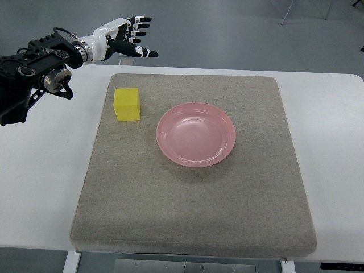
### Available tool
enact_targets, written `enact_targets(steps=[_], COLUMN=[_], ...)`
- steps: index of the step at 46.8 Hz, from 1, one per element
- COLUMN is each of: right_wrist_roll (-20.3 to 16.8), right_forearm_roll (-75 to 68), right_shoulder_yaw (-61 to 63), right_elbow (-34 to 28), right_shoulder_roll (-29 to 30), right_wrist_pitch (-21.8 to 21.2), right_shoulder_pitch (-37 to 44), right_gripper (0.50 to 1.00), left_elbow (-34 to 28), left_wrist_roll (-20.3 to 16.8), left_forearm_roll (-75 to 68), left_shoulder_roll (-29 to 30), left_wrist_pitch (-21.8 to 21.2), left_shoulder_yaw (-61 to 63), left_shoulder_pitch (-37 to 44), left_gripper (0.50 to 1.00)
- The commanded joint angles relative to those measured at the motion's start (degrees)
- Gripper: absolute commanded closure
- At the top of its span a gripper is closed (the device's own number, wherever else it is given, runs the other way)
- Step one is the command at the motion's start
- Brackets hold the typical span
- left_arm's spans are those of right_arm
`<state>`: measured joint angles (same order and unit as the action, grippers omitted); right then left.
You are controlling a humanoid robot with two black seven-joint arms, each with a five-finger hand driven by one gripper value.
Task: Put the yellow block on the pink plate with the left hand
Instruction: 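Swing the left hand over the yellow cube and lower fingers, then close the left hand fingers around the yellow cube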
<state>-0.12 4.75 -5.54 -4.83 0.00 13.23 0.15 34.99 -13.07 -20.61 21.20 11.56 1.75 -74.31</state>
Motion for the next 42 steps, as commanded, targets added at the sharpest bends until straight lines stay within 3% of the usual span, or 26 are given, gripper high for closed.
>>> enact_targets(steps=[1,10,22,42], right_wrist_roll=[0.0,0.0,-0.1,-0.1], right_forearm_roll=[0.0,0.0,0.0,0.0], right_shoulder_yaw=[0.0,0.0,0.0,0.0], right_elbow=[0.0,0.0,0.0,0.0], right_shoulder_roll=[0.0,0.0,0.0,0.0], right_wrist_pitch=[0.0,0.0,0.0,0.0], right_shoulder_pitch=[0.0,0.0,-0.1,0.0], right_gripper=[0.576,0.576,0.576,0.576], left_elbow=[4.0,9.3,9.4,12.0], left_wrist_roll=[0.3,0.3,0.2,-0.3], left_forearm_roll=[-7.1,-19.7,-35.5,-38.9], left_shoulder_roll=[2.7,6.7,7.0,7.0], left_wrist_pitch=[0.4,2.3,3.6,3.6], left_shoulder_yaw=[2.7,6.1,6.1,7.8], left_shoulder_pitch=[-2.4,-6.1,-5.5,-3.9], left_gripper=[0.512,0.512,0.521,0.523])
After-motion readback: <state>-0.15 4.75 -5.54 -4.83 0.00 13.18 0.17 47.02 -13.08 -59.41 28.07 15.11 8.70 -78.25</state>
